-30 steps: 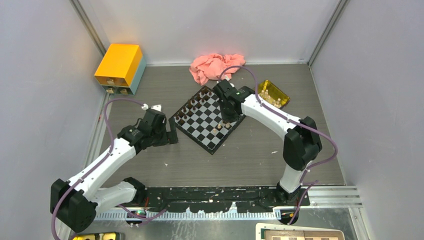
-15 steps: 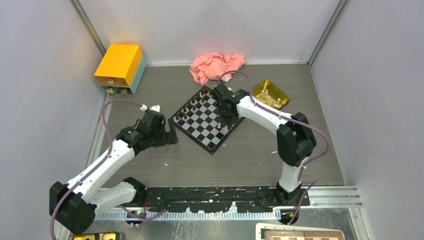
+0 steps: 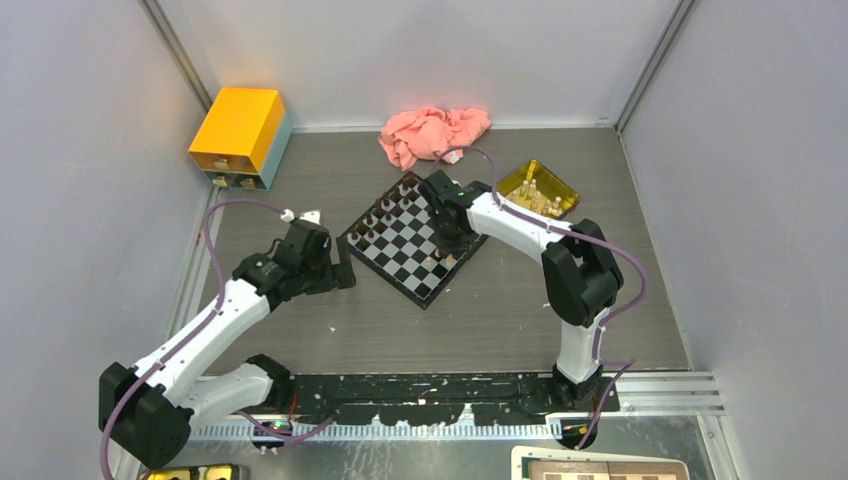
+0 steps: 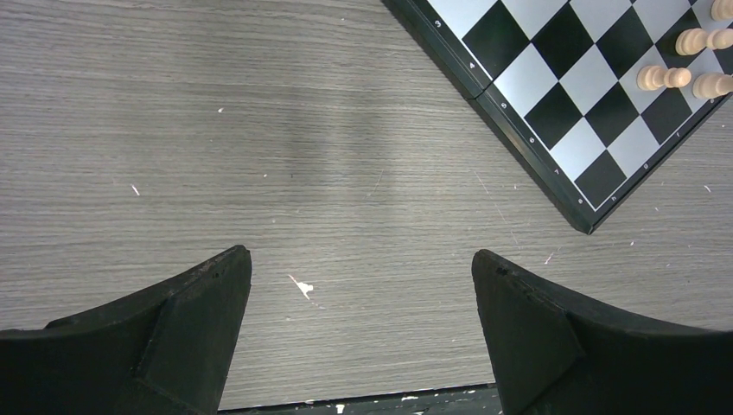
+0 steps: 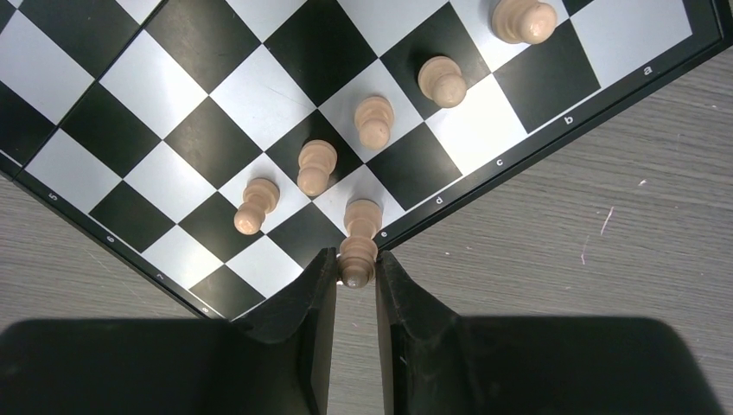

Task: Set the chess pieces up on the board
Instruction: Place the chess piece on the chessboard.

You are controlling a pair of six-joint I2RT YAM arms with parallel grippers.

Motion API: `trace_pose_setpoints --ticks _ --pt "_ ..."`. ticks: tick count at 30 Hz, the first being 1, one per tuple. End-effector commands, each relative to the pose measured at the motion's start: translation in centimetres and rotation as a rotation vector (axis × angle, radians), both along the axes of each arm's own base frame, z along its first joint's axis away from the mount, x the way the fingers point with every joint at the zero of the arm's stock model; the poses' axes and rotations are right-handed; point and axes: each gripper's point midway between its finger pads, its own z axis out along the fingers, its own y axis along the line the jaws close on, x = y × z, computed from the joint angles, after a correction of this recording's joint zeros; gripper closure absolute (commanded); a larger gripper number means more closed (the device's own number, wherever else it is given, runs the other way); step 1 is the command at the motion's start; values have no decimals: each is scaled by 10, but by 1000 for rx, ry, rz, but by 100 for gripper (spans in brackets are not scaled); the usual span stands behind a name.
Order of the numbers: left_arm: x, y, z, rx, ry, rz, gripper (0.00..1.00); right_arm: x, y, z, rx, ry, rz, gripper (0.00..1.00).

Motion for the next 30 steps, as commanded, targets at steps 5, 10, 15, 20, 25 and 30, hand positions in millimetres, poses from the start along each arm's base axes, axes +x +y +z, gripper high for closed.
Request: trace_pose_setpoints --ticks 5,10,15,20,25,30 --pt "10 -5 7 -16 -27 1 1 15 14 13 46 -45 7 99" --pt "12 -6 7 -14 -27 -4 1 14 14 13 41 -40 9 82" --pt "14 -8 6 -14 -23 -7 1 15 12 19 33 -50 12 67" --pt "16 -9 6 -18 -25 -9 1 18 11 28 26 -66 16 63" --pt "16 -10 6 -21 -27 -9 1 19 11 39 37 -82 17 62" --pt "16 -11 5 -24 -27 -7 1 33 8 75 53 -169 -6 61"
